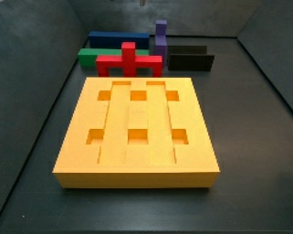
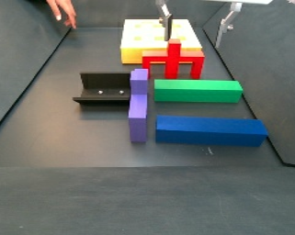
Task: Pick up the green object. Move up. Move to above the board. Insert the green object.
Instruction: Pick up the green object.
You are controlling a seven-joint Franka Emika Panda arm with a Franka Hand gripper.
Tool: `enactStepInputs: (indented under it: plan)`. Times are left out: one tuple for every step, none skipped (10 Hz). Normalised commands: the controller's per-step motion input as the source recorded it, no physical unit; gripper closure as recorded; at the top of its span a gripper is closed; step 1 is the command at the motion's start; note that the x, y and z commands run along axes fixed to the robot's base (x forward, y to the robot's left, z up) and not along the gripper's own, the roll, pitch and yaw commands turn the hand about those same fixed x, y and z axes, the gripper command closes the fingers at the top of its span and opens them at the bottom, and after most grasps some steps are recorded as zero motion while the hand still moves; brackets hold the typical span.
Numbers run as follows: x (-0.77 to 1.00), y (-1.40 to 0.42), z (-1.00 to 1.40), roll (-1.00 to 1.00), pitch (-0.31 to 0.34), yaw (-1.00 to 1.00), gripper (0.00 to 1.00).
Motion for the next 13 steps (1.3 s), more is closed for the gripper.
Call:
enactStepInputs:
  plan:
    - [-0.20, 0.00, -0.14, 0.02, -0.009, -0.97, 0.00]
    - [-0.17, 0.00, -0.17, 0.01, -0.013, -1.00, 0.00]
    - [-0.14, 0.00, -0.19, 0.00, -0.019, -1.00, 0.00]
    - [-0.11, 0.00, -0.23, 0.00, -0.026, -1.00, 0.00]
    - [-0.04, -0.01, -0.23, 0.00, -0.021, -1.00, 0.00]
    - [0.00, 0.00, -0.25, 0.00, -0.027, -1.00, 0.00]
    - [0.00, 0.00, -0.17, 0.00, -0.004, -1.00, 0.00]
    - [0.00, 0.00, -0.11, 0.00, 0.000, -1.00, 0.00]
    - [0.00, 0.00, -0.11, 0.00, 0.000, -1.00, 0.00]
    - [0.00, 0.00, -0.10, 0.01, 0.000, -1.00, 0.00]
    - [0.00, 0.00, -0.11, 0.00, 0.000, -1.00, 0.00]
    - [0.00, -0.11, -0.09, 0.02, 0.000, -1.00, 0.00]
    - [0.00, -0.28, -0.04, 0.05, 0.003, -0.90, 0.00]
